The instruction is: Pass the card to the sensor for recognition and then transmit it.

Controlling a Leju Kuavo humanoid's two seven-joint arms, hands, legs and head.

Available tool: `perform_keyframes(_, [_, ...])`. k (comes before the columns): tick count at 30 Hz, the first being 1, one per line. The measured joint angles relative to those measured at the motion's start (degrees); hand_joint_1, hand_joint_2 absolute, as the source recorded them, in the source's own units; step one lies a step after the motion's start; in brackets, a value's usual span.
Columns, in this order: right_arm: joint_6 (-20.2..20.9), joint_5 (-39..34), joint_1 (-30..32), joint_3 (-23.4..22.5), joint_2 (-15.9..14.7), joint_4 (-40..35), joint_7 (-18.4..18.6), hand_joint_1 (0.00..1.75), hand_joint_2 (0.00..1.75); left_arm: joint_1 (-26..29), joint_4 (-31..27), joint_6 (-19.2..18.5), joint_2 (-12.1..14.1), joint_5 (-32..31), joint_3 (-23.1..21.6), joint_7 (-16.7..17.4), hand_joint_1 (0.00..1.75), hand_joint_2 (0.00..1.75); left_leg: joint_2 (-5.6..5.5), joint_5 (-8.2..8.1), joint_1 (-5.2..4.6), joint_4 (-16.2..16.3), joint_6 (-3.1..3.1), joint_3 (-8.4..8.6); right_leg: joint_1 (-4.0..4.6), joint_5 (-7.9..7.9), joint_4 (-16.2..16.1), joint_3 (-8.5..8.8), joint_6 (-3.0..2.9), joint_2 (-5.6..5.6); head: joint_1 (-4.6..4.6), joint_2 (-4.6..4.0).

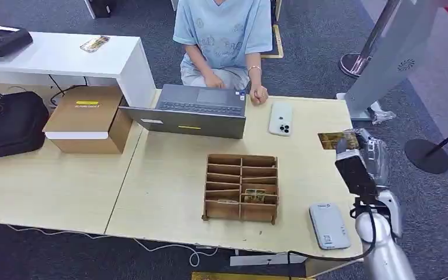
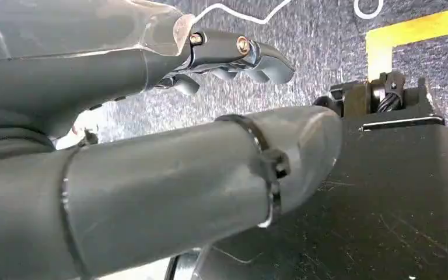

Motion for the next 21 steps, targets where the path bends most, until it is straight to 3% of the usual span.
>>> perform_keyframes(6, [-10.2,9.9,-7.0,6.8,0.7,1.0,-0.7,1.75,1.75,-0.7,0.0,-0.1,-0.2,-0.6,-0.7,-0.6,0.00,0.00,-0.01,0.03,0.00,0.0,-0.02,0.00,0.00,0.02,0.0,0.02,-0.01,-0.03,0.00,0.00])
perform_keyframes(13, [-18.0,31.3,-16.9,14.4,2.1,5.0,5.1,1.75,1.75,-1.2,0.0,-0.7,-0.6,-1.0,-1.0,-1.5,0.00,0.00,0.00,0.05,0.01,0.0,-0.05,0.02,0.01,0.02,0.0,0.02,-0.01,-0.01,0.00,0.00])
perform_keyframes(17, [-18.1,39.4,-22.2,18.4,3.0,8.0,7.3,1.75,1.75,-1.6,0.0,-1.0,-0.7,-1.0,-1.4,-1.5,0.00,0.00,-0.01,0.05,0.01,0.0,-0.05,0.00,0.01,0.02,0.1,0.02,-0.01,-0.02,0.00,0.00])
perform_keyframes(21, [-14.3,43.6,-28.6,22.3,4.9,12.1,9.1,1.75,1.75,-1.8,0.0,-1.0,-0.7,-1.0,-1.8,-1.5,0.00,0.00,0.02,0.07,0.01,0.0,-0.08,0.02,0.01,0.03,0.1,0.01,-0.01,0.02,0.00,0.00])
